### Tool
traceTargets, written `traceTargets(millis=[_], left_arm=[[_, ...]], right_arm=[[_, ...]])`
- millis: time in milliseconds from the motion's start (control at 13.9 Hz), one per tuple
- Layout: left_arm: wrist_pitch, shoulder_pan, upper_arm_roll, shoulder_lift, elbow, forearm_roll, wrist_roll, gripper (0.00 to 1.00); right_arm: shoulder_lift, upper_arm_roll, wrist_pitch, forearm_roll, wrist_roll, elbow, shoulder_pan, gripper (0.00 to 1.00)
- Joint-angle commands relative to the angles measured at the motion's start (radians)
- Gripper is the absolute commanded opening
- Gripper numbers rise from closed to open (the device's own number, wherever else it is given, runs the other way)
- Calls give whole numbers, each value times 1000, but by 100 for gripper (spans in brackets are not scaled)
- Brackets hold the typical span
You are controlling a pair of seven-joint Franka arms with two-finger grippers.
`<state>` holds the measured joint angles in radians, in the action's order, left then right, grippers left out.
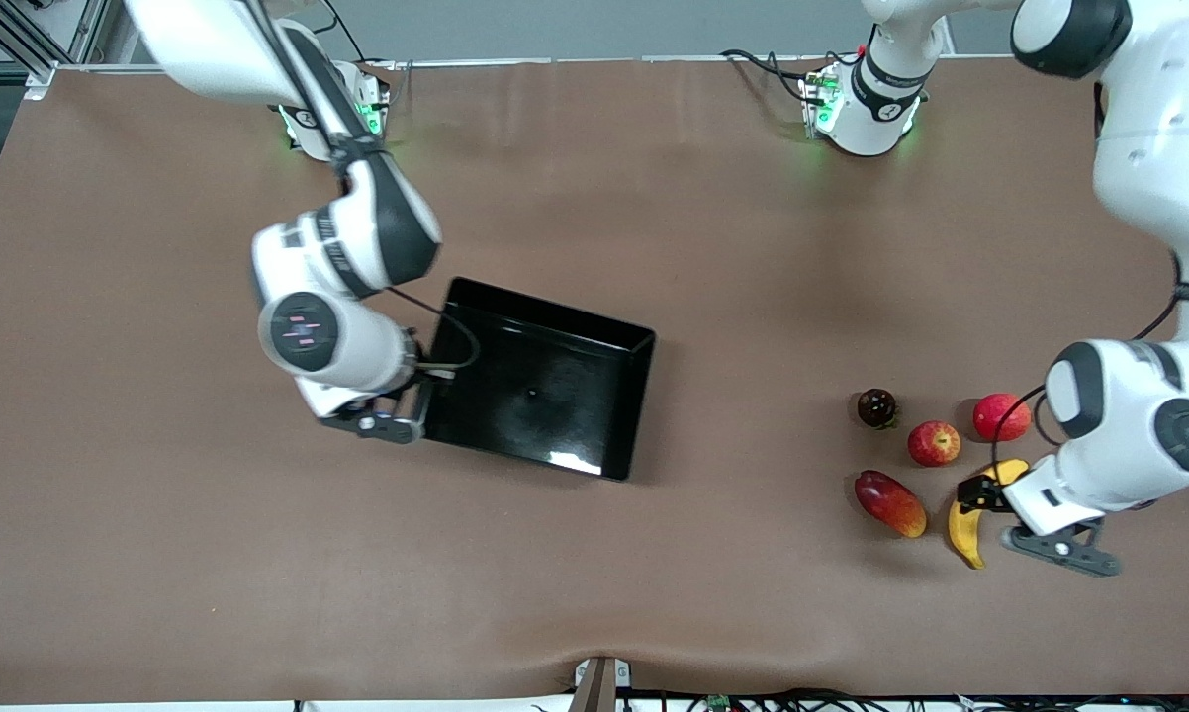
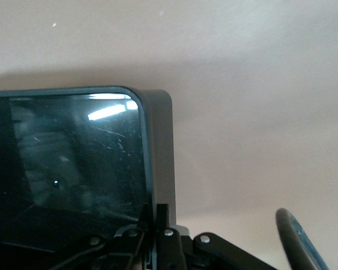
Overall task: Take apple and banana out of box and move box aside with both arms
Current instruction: 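Place the banana by the mango while the right gripper drags the box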
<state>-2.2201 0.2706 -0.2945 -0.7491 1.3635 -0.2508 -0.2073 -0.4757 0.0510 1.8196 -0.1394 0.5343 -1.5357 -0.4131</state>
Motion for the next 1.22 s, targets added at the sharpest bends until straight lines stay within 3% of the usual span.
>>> traceTargets(millis=[0, 360, 720, 1152], left_arm=[[156, -4, -2, 140, 42, 16, 158, 100], [400, -2, -35, 336, 97, 16, 353, 100], [470, 9, -41, 468, 69, 15, 336, 100], [672, -1, -46, 634, 85, 50, 333, 100]], right_arm=[[69, -19, -11, -12, -150, -67, 126, 0], [68, -17, -11, -14, -500, -110, 357, 0], [11, -17, 41, -14, -790, -109, 566, 0], [-76, -20, 90, -26, -970, -109, 721, 0]])
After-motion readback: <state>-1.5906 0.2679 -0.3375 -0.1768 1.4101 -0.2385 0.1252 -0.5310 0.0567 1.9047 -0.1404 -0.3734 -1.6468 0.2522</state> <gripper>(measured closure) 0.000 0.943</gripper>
